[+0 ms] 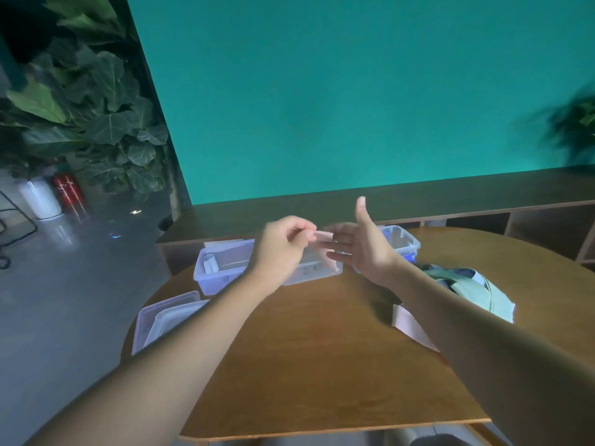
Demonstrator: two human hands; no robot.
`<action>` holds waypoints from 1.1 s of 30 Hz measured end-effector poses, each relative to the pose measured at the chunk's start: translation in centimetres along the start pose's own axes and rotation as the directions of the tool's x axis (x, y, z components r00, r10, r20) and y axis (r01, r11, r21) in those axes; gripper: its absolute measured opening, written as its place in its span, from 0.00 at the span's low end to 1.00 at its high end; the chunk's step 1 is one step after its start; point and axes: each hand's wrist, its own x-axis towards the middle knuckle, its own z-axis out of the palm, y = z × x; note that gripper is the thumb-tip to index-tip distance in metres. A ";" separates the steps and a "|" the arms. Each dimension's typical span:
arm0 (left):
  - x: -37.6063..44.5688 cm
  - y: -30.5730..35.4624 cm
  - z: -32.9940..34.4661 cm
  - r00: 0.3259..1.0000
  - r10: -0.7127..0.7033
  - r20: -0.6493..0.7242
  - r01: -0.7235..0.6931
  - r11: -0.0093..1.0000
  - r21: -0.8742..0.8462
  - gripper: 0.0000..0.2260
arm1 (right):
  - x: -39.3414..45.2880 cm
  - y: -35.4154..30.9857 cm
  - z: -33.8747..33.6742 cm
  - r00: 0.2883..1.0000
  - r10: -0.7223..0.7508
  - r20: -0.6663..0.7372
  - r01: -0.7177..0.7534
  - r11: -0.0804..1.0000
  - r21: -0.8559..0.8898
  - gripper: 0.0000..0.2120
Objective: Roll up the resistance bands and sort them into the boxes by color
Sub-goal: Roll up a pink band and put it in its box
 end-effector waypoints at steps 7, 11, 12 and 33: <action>-7.9 -7.9 4.0 0.988 -0.128 0.087 0.129 0.992 -0.004 0.05 | -1.0 9.8 -0.9 0.980 0.184 -0.070 -0.184 0.983 0.017 0.50; -12.8 -11.2 5.2 0.953 -0.223 0.207 0.220 0.975 0.035 0.07 | -3.2 15.0 -1.9 0.959 0.266 -0.101 -0.270 0.962 -0.029 0.47; -13.5 -11.5 5.3 0.948 -0.235 0.213 0.236 0.971 0.020 0.08 | -3.7 15.8 -2.2 0.956 0.271 -0.108 -0.278 0.960 -0.047 0.45; -7.2 -19.5 9.6 0.992 -0.122 -0.022 0.124 0.956 0.266 0.12 | 1.9 19.2 -5.4 0.983 -0.173 -0.061 -0.006 0.301 -0.954 0.38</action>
